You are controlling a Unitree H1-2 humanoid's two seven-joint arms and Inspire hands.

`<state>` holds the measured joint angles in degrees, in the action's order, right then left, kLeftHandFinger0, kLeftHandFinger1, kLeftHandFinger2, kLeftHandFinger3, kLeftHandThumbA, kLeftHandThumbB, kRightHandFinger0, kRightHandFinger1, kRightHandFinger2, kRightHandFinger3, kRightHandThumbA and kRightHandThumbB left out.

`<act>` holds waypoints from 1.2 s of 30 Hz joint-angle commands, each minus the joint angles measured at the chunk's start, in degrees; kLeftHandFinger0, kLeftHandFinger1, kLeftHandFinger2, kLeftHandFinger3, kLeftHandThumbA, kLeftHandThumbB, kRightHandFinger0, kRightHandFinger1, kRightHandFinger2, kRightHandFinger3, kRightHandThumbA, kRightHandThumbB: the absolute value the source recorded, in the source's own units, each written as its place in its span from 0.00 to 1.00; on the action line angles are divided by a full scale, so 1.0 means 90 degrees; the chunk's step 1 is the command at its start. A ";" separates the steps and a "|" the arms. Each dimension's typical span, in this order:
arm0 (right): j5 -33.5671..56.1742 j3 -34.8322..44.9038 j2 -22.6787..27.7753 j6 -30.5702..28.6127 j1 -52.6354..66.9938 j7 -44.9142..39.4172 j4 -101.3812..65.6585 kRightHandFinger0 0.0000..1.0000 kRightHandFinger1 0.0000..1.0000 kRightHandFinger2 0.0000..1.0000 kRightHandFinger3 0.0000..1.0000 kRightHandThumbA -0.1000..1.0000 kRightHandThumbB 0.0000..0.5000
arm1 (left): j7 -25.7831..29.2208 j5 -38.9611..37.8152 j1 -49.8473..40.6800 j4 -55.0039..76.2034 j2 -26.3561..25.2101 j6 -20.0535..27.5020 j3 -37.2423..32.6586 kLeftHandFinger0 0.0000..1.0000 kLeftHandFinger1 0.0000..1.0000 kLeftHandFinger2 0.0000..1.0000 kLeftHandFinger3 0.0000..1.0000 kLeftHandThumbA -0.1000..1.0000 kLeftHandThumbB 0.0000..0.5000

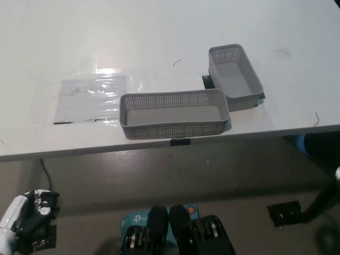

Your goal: The robot uses its right hand to pick up the grey box kept on the middle on the desk and place it on top of another box next to it in a right angle

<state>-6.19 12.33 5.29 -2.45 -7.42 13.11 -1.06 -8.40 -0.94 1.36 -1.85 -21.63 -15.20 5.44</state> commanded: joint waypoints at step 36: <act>-0.2623 -0.4159 0.2686 0.1840 -0.4265 -0.3617 0.0527 1.00 1.00 1.00 1.00 0.36 1.00 | -0.0350 0.0370 0.0052 0.0098 -0.0492 0.0166 -0.0162 0.32 0.37 0.41 0.50 0.26 0.53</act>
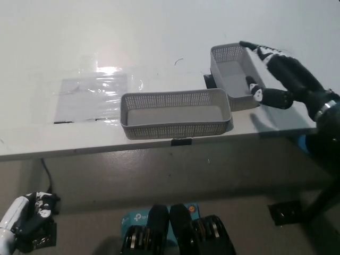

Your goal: The robot uses its right hand to pick up the grey box kept on the middle on the desk and place it on top of another box next to it in a right angle

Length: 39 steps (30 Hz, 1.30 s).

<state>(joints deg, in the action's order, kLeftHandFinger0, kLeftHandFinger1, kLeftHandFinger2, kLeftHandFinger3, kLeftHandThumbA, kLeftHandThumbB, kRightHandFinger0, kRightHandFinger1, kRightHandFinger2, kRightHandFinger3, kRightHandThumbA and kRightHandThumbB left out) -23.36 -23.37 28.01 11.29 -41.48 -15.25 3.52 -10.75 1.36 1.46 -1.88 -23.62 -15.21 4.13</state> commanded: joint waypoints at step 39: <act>-0.3507 -0.2614 -0.0491 -0.1210 -0.1225 0.0398 0.3351 0.00 0.00 0.19 0.82 0.16 0.00 | -0.0426 0.0665 0.0179 0.0494 -0.0691 0.0026 -0.0568 0.29 0.24 0.33 0.53 0.42 0.28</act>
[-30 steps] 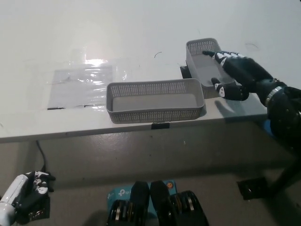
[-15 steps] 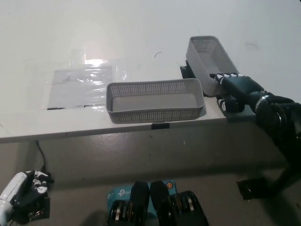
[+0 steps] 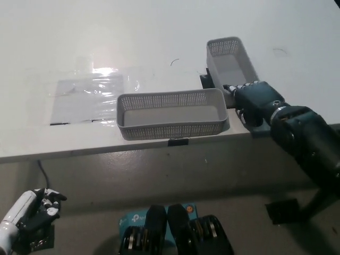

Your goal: The robot uses its right hand to pick up the grey box kept on the middle on the desk and place it on top of another box next to it in a right angle

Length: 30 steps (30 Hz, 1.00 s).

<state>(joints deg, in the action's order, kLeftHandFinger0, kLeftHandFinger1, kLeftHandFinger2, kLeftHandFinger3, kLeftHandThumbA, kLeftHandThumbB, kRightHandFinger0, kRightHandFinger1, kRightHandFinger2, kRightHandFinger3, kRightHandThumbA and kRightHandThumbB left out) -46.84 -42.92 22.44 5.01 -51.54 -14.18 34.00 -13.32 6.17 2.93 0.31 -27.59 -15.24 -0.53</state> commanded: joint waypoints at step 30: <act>-0.0750 0.1058 0.0115 -0.1637 0.0038 0.2223 -0.0051 0.00 0.09 0.42 0.27 0.00 0.46 | -0.0249 0.0250 -0.0037 0.0069 -0.0348 0.0361 -0.0209 0.25 0.21 0.32 0.58 0.52 0.37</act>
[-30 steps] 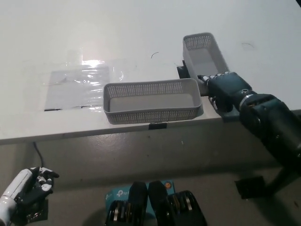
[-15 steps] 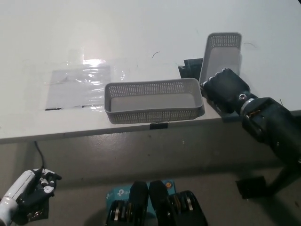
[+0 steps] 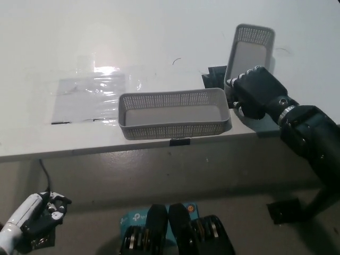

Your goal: The robot uses its right hand to pick up the grey box kept on the middle on the desk and place it on top of another box next to it in a right angle

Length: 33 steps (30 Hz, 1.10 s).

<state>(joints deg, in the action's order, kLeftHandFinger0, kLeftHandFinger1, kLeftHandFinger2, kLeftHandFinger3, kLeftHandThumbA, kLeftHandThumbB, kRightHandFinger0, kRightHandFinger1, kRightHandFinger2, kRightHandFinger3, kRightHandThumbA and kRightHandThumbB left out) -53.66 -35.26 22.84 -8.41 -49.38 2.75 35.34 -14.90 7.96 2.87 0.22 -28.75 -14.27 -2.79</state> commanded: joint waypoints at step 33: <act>0.0696 0.0767 -0.0918 0.0214 0.0595 -0.1896 -0.3561 0.00 0.01 0.35 0.24 0.00 0.73 | -0.0264 -0.0058 0.0078 -0.0055 -0.0231 0.0128 0.0020 0.26 0.22 0.34 0.58 0.52 0.35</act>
<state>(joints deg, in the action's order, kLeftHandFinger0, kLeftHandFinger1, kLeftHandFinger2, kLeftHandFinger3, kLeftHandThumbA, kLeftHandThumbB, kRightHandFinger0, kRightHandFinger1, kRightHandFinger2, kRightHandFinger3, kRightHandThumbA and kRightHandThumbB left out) -48.31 -29.21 15.02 -7.76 -43.43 -11.88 5.81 -15.99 7.73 2.83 -0.52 -28.82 -13.97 -2.97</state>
